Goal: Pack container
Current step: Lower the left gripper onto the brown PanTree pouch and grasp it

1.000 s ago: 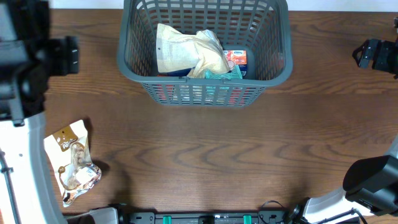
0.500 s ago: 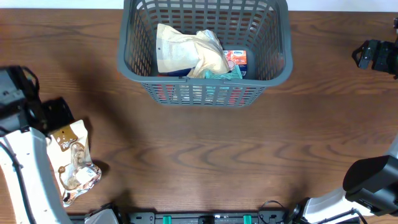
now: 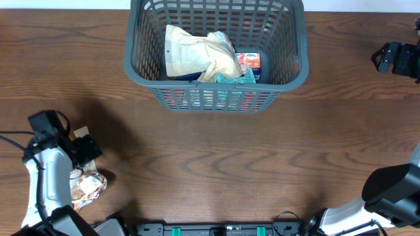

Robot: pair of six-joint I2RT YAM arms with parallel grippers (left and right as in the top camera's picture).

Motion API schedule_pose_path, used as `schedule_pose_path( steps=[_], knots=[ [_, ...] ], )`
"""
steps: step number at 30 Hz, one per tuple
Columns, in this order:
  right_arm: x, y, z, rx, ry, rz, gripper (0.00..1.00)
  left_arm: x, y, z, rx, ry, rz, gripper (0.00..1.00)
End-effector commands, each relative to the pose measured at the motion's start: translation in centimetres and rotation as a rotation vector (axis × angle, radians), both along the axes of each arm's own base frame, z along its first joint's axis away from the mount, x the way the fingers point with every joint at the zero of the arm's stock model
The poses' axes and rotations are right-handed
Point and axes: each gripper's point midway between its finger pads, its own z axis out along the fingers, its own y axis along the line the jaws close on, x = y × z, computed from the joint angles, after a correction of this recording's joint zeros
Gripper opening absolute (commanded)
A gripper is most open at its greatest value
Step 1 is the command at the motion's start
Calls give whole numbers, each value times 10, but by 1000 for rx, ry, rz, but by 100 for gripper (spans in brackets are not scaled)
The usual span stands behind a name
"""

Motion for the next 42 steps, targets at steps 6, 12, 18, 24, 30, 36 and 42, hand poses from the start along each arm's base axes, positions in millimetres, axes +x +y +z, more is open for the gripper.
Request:
schedule_pose_path(
  steps=[6, 12, 18, 24, 30, 36, 42],
  knots=[
    [0, 4, -2, 3, 5, 20, 99, -15, -7, -25, -7, 42, -67, 99],
    [0, 4, -2, 3, 6, 21, 99, -15, -7, -27, -3, 36, -67, 70],
    [0, 4, -2, 4, 7, 21, 99, -17, -6, -31, 7, 38, -65, 70],
    [0, 4, -2, 4, 8, 20, 99, -19, -7, -35, 6, 40, -65, 70],
    [0, 4, -3, 4, 9, 20, 99, -24, -10, -46, -16, 76, -65, 31],
    [-1, 4, -3, 6, 11, 20, 99, -16, -11, -42, -27, 44, -71, 6],
    [-1, 4, -3, 6, 12, 20, 99, 39, -19, 19, -42, -185, -154, 5]
  ],
)
